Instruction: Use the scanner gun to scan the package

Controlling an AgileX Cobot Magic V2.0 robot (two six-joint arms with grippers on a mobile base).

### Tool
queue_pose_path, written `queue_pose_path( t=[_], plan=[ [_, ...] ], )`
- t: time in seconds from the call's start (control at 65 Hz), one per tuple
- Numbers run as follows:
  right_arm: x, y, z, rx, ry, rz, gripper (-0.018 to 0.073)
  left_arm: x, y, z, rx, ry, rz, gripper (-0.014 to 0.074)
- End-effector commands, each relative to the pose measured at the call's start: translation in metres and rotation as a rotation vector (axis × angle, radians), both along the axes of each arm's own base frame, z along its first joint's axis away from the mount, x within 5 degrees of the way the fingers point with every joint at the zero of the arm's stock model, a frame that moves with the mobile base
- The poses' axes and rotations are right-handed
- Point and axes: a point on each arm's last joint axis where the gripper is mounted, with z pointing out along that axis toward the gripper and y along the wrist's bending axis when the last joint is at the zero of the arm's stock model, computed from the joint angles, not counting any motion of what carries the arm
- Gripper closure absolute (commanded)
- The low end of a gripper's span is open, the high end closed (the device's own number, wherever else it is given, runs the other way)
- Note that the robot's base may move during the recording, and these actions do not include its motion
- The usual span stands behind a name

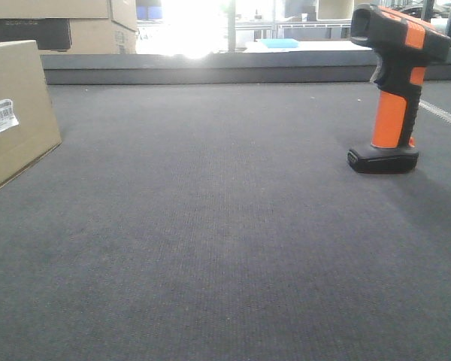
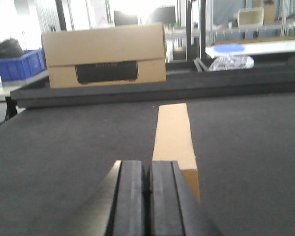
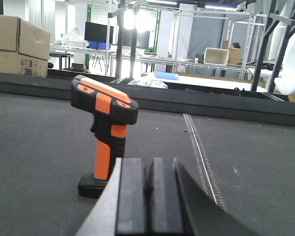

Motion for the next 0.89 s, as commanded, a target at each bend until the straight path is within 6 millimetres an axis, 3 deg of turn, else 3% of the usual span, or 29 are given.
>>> queue_pose_path(
  t=[0.0,0.185,0.4,0.631,0.877],
  plan=[
    [-0.001,0.000,0.002,-0.006,-0.024,-0.004,0.0721,0.015,0.001,0.018,-0.018,0.086,0.004,0.0707],
    [-0.001,0.000,0.002,-0.006,-0.024,-0.004,0.0721,0.060,0.003,0.053,-0.091,0.272,0.007,0.0707],
    [-0.001,0.000,0.002,-0.006,-0.024,-0.004,0.0721,0.122,0.006,0.075,-0.101,0.387,0.014,0.0707],
    [-0.001,0.000,0.002,-0.006,-0.024,-0.004,0.0721,0.177,0.007,0.069,-0.106,0.458,0.006,0.0707],
    [-0.001,0.000,0.002,-0.006,-0.024,-0.004,0.0721,0.201,0.005,0.053,-0.104,0.486,-0.007,0.0707]
  ],
)
